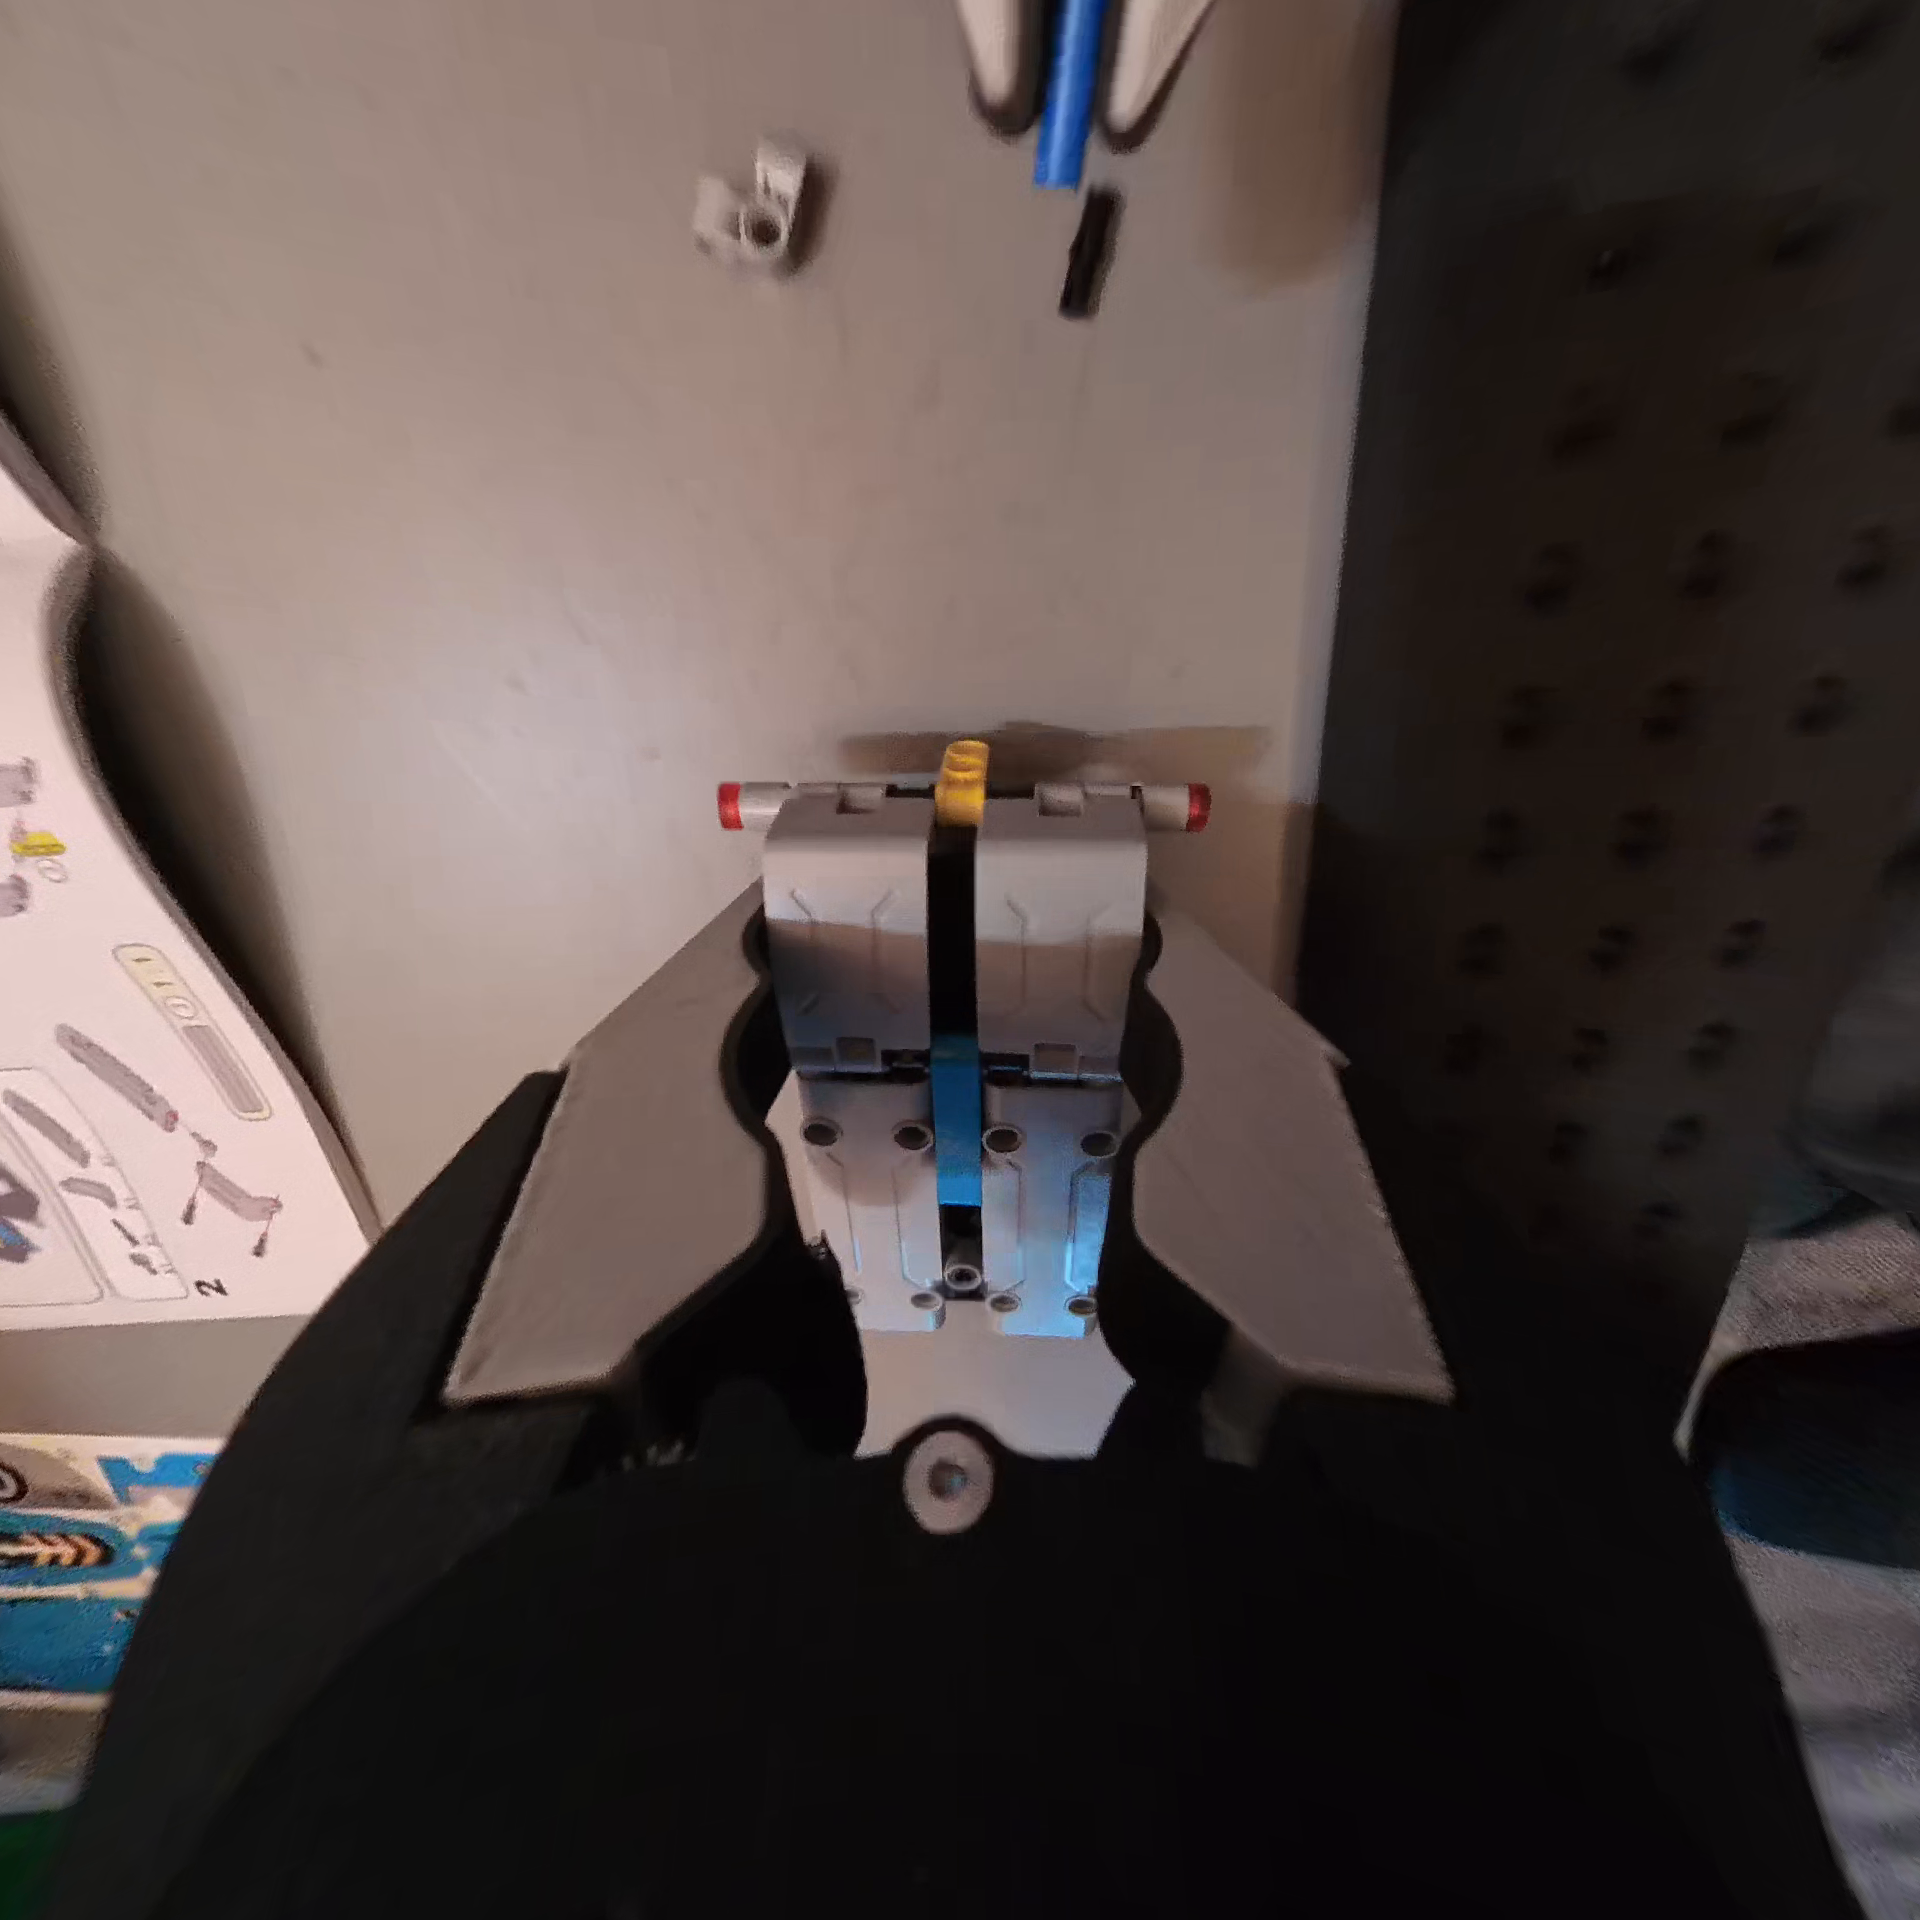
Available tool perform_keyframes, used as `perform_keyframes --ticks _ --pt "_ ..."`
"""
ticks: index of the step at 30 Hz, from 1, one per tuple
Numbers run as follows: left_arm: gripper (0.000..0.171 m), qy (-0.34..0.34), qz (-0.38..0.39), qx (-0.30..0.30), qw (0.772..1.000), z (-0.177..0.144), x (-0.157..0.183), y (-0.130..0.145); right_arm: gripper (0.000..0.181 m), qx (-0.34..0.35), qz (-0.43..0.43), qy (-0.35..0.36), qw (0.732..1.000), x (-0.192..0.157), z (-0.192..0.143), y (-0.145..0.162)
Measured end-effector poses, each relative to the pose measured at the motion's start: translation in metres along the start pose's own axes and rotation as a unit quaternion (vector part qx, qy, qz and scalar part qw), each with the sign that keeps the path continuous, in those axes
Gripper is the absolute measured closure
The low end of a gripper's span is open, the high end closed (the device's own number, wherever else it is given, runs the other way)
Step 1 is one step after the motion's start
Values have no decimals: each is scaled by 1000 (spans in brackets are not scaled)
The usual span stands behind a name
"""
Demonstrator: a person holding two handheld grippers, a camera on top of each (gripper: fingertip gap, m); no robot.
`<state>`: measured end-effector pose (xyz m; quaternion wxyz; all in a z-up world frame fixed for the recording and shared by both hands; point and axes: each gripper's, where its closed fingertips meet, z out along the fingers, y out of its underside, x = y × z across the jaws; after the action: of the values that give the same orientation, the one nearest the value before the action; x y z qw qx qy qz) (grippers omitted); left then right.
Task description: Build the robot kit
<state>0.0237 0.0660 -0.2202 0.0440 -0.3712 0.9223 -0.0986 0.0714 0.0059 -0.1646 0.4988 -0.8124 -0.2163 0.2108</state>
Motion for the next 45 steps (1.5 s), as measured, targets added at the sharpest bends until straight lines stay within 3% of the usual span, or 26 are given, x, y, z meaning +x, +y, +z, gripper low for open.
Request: perform_keyframes --ticks 3,5,7,9,11,17,24,30,35,40,41,43,45 --pt "109 -38 -8 99 994 -24 -4 -21 178 9 -5 4 1000 0 -2 -4" --pt "109 -73 -28 192 978 -50 -10 -40 178 23 -13 13 1000 1 -6 -10" --pt "109 -115 -65 319 939 -83 -19 -60 178 51 -15 18 998 2 -14 -21" --pt "109 -122 -107 453 877 -109 -23 -69 178 71 -1 10 997 3 -19 -29" --pt "109 -98 -143 508 844 -105 -22 -66 178 47 15 3 999 7 -11 -26" --pt "109 -78 -159 508 843 -70 -17 -58 178 2 -11 36 999 22 16 -38" --pt "108 -74 -149 516 840 -69 -10 -45 178 -7 -17 19 1000 14 42 -45" --pt "103 -88 -160 490 852 -64 -3 -29 178 -15 -35 9 999 6 56 -51" --pt "105 -119 -157 485 852 -69 -2 -23 178 -16 -31 8 999 6 58 -48" --pt "94 -112 -170 473 857 -73 -5 -5 178 -9 -18 8 1000 10 54 -48" --pt "95 -107 -163 473 859 -77 -8 1 178 -5 -13 4 1000 9 53 -48" --pt "103 -29 -135 467 873 -76 0 7 178 0 -3 -6 1000 7 52 -49" --pt "104 28 -132 468 873 -77 3 5 178 0 2 -14 1000 5 53 -48"
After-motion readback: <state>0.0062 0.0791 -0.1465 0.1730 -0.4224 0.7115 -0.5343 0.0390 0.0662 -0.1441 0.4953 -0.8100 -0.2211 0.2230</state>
